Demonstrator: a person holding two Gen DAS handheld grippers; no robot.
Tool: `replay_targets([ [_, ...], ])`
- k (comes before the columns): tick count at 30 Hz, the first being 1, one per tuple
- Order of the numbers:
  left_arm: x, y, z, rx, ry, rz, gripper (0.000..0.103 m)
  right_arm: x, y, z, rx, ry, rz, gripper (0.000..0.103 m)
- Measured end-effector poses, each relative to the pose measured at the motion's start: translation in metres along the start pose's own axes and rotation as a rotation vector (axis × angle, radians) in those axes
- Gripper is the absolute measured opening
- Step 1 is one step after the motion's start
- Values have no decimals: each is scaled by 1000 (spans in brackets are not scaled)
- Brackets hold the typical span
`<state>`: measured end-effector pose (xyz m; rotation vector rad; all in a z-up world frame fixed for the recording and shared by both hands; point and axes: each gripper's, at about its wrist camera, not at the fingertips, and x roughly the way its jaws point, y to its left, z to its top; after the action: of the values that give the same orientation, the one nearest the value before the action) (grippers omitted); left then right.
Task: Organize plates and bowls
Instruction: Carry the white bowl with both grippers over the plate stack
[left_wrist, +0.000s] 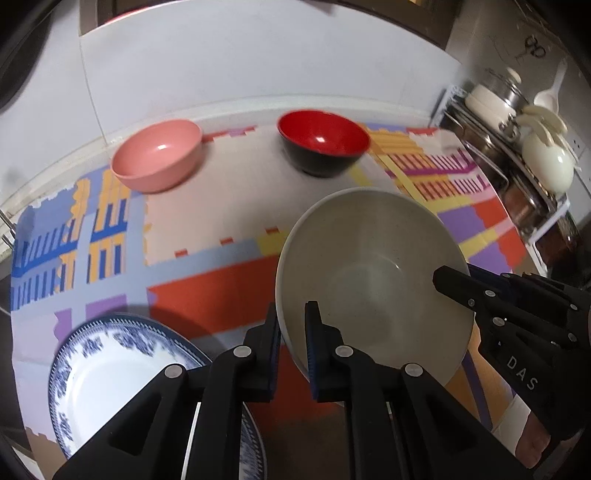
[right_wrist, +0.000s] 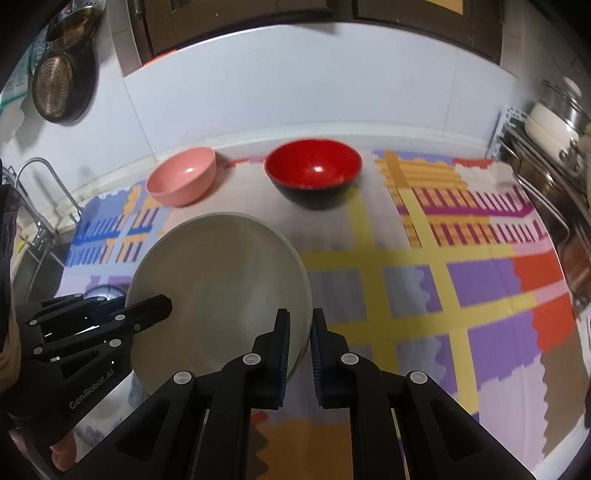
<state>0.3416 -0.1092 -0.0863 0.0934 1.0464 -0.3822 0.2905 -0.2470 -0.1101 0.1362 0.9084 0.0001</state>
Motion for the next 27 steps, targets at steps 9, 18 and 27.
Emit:
replay_targets([
  [9,16,-15,-21,13,83,-24,15,7,-15,-27,30,65,-10,13],
  [18,25,-20,-30,6,135,-35,15,13,-22,-37,32,108,-13,13],
  [27,29,-22,-33,2,158,-44,16,19,-25,-42,35,130,-11,13],
])
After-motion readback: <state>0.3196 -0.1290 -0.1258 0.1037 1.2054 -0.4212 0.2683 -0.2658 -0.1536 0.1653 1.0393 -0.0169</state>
